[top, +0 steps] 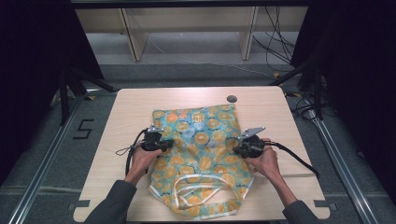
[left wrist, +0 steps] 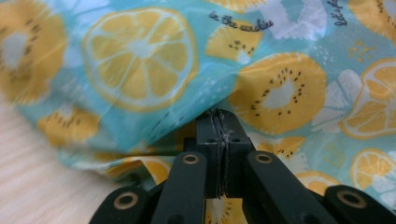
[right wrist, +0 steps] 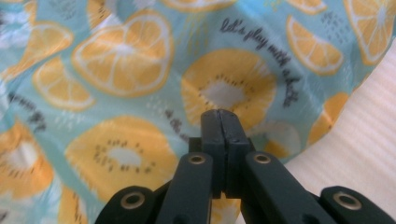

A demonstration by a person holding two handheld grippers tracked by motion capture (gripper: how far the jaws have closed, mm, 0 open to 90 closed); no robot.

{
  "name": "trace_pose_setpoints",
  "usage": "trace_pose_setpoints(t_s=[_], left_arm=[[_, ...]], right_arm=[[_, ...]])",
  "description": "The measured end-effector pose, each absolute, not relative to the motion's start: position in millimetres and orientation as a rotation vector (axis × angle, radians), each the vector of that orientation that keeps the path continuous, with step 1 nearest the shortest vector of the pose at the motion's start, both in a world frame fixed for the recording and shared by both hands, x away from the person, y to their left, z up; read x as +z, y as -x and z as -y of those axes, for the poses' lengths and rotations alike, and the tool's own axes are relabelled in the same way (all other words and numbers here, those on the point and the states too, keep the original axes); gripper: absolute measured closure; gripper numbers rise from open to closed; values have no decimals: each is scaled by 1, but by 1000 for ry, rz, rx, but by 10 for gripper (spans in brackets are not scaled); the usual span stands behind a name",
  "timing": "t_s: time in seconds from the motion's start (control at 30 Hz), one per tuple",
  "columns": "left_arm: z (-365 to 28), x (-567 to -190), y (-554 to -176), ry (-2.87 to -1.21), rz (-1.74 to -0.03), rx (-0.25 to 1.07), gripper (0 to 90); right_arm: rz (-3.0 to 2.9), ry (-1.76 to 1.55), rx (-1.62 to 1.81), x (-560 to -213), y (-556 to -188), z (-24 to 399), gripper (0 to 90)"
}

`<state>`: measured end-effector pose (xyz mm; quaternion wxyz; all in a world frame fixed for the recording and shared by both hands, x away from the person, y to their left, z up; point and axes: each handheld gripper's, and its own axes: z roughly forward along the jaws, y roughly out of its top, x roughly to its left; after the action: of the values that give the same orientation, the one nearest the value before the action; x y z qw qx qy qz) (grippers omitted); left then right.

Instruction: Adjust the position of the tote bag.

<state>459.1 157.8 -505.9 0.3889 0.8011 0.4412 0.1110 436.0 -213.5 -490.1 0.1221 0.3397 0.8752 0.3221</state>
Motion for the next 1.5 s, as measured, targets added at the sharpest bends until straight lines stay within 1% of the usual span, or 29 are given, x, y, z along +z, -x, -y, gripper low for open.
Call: trace_pose_setpoints(t_s=[0.1,0.13,0.2,0.3,0.33,0.37,0.4,0.43,0.47,0.53,0.57,0.6,0.63,0.67,0.73,0.77,0.8,0.83,0.9,0.93,0.97,1.0,1.03,1.07,1.1,1.17,1.2,1.4,1.5], left_arm=[[-145,-506,-461,-2026,-1101,253,887],[-135,-505,-462,-2048,-1072,260,889],[-130,-506,-462,-2055,-1061,257,889],[-121,-504,-463,-2067,-1049,252,883],[-120,-503,-462,-2058,-1052,266,877],[-122,-501,-461,-2063,-1053,280,867],[-124,-498,-459,-2065,-1049,291,826],[-128,-493,-456,-2076,-1047,309,826],[-137,-485,-451,-2101,-1036,351,793],[-150,-475,-446,-2107,-1057,406,665],[-156,-472,-444,-2101,-1074,419,633],[-170,-465,-440,-2099,-1121,420,534],[-170,-465,-440,-2099,-1121,420,493],[-177,-465,-438,-2078,-1169,434,493],[-183,-472,-439,-2086,-1247,419,404],[-184,-475,-439,-2079,-1280,391,344],[-185,-483,-441,-2041,-1316,354,312],[-187,-488,-443,-2028,-1336,331,302],[-189,-496,-447,-2033,-1342,269,348],[-192,-498,-449,-2065,-1320,229,526],[-191,-501,-450,-2052,-1306,231,526],[-188,-505,-452,-2036,-1279,264,701],[-186,-506,-454,-2049,-1262,284,778],[-186,-506,-454,-2049,-1262,284,818],[-179,-509,-457,-2022,-1260,305,818],[-169,-509,-461,-2068,-1233,315,863],[-156,-508,-465,-2085,-1215,332,879],[-138,-506,-473,-2089,-1180,329,885],[-139,-504,-469,-2091,-1153,336,891]], right_arm=[[-2575,-954,920,-489,-425,222,900],[-2589,-948,926,-488,-418,227,900],[-2590,-951,938,-487,-410,231,900],[-2583,-1027,969,-486,-405,235,900],[-2531,-1067,999,-485,-405,239,821],[-2474,-1149,990,-481,-406,240,718],[-2409,-1179,1009,-478,-412,246,609],[-2409,-1179,1009,-478,-412,246,609],[-2403,-1208,1014,-476,-415,247,540],[-2345,-1254,1042,-481,-421,244,438],[-2401,-1265,1003,-481,-424,243,410],[-2408,-1301,1006,-488,-427,238,392],[-2408,-1301,1006,-488,-427,238,392],[-2426,-1288,987,-492,-430,235,399],[-2456,-1311,977,-496,-431,230,488],[-2493,-1268,951,-497,-432,230,576],[-2477,-1256,971,-500,-432,228,666],[-2511,-1252,945,-498,-431,228,756],[-2510,-1214,956,-500,-431,226,895],[-2529,-1204,931,-497,-429,228,900],[-2529,-1204,931,-497,-429,228,900],[-2507,-1176,918,-496,-428,229,900],[-2535,-1183,899,-492,-426,232,900],[-2535,-1183,899,-492,-426,232,900],[-2510,-1161,915,-493,-426,233,900],[-2515,-1165,908,-491,-420,239,900],[-2545,-1164,884,-489,-414,244,900],[-2541,-1109,922,-492,-392,257,900],[-2525,-1142,907,-492,-387,262,900]])
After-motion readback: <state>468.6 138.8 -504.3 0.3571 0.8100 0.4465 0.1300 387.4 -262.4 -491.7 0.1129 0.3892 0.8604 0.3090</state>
